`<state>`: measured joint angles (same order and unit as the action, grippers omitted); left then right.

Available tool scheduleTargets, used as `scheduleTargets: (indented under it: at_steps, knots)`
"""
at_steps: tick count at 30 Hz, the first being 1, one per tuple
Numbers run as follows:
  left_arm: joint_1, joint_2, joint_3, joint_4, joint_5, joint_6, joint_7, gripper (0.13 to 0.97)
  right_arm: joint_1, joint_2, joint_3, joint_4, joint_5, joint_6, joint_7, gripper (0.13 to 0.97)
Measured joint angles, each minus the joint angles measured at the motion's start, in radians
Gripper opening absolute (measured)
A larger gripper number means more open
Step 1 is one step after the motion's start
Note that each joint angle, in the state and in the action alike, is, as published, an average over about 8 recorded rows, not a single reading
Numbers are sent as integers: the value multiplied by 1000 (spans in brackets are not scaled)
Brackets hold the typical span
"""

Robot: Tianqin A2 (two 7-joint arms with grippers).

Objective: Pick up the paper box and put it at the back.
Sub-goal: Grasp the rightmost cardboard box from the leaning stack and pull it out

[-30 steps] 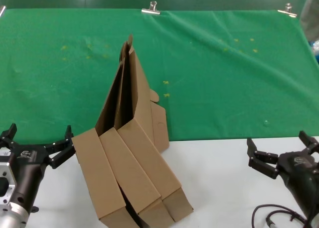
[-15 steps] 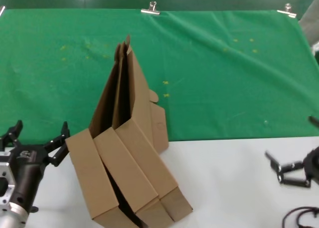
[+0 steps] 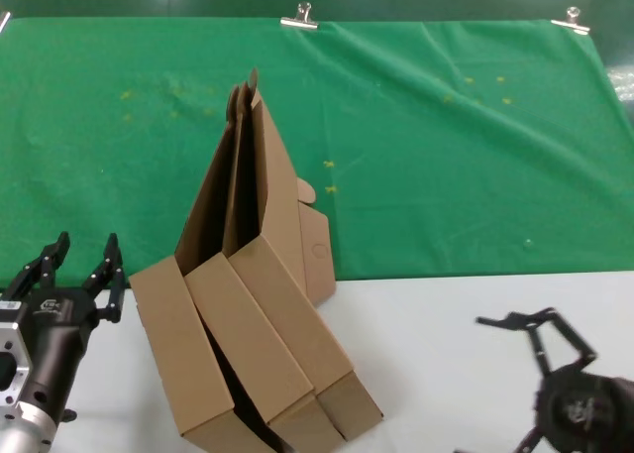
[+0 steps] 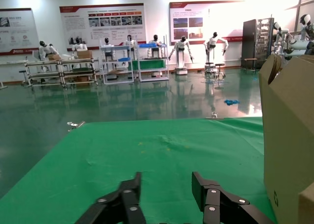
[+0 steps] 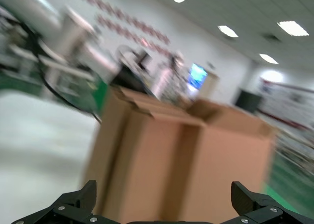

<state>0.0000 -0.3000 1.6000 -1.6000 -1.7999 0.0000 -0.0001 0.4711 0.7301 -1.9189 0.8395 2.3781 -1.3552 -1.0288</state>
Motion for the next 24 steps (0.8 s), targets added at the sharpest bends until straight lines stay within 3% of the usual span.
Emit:
scheduleTargets:
  at_steps: [6, 14, 19, 24]
  knots:
    - [0, 0, 0, 0, 0, 0, 0, 376, 169, -75, -158, -166, -20, -161, -18, 950]
    - [0, 0, 0, 0, 0, 0, 0, 259, 328, -186, -341, -379, -21, -207, -44, 887]
    - [0, 0, 0, 0, 0, 0, 0, 199, 406, -268, -379, -538, -53, -212, -59, 829]
    - [0, 0, 0, 0, 0, 0, 0, 195, 464, -336, -359, -675, -121, -214, -81, 737]
